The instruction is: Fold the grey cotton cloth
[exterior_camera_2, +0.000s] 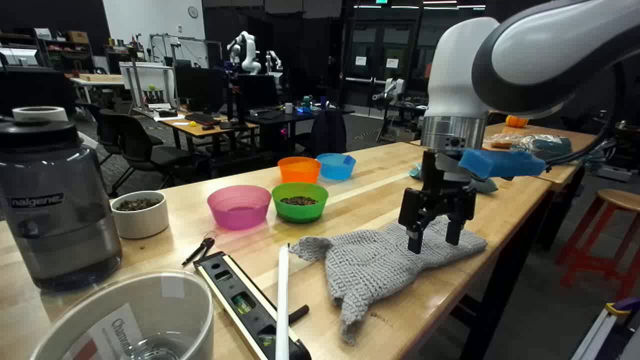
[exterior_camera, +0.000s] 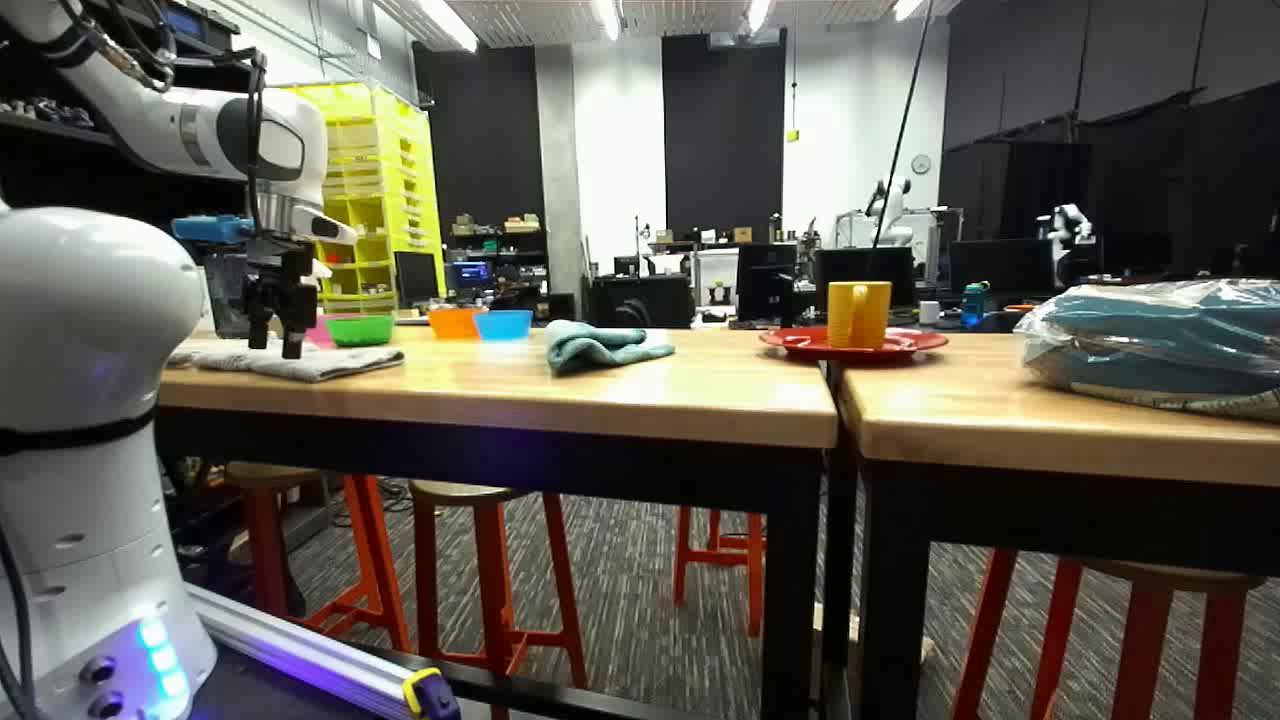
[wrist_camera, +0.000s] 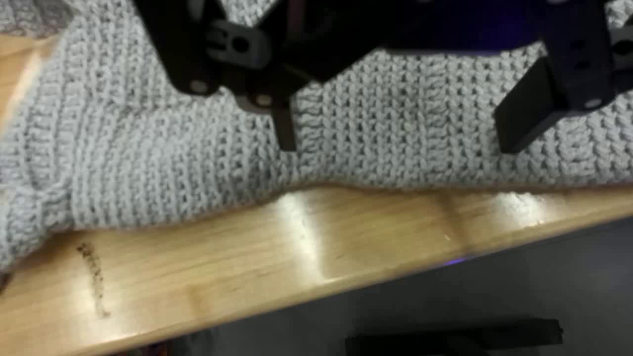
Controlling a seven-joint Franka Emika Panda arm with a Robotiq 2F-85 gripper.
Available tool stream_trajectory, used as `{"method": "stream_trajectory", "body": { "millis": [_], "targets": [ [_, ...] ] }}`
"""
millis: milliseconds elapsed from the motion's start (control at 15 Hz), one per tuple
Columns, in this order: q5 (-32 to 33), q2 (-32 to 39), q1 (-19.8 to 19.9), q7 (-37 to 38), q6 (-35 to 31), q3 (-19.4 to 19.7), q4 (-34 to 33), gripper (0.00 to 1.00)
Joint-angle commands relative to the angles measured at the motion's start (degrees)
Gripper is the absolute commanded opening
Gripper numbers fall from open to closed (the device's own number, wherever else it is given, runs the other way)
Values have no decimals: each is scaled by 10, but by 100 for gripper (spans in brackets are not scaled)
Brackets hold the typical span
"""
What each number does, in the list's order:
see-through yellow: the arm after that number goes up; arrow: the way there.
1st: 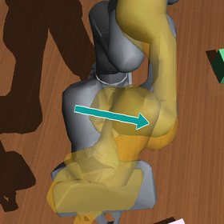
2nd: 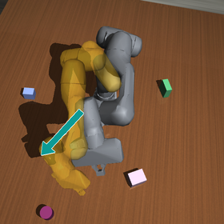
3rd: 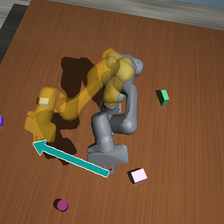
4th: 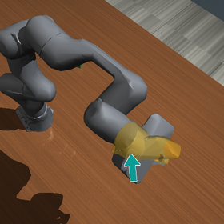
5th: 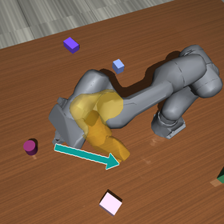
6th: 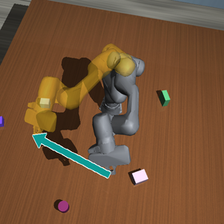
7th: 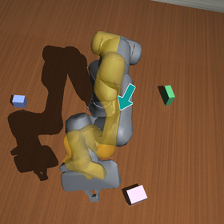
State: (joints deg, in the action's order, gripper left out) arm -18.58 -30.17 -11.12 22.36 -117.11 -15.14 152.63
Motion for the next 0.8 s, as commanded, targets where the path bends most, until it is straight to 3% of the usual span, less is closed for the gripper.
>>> {"method": "stream_trajectory", "body": {
  "millis": [0,400,733],
  "targets": [
    [1,0,-1,1,2,2,-1,100],
    [55,-18,26,-19,2,22,11,100],
    [74,-32,56,-73,-22,76,28,100]
  ]
}}
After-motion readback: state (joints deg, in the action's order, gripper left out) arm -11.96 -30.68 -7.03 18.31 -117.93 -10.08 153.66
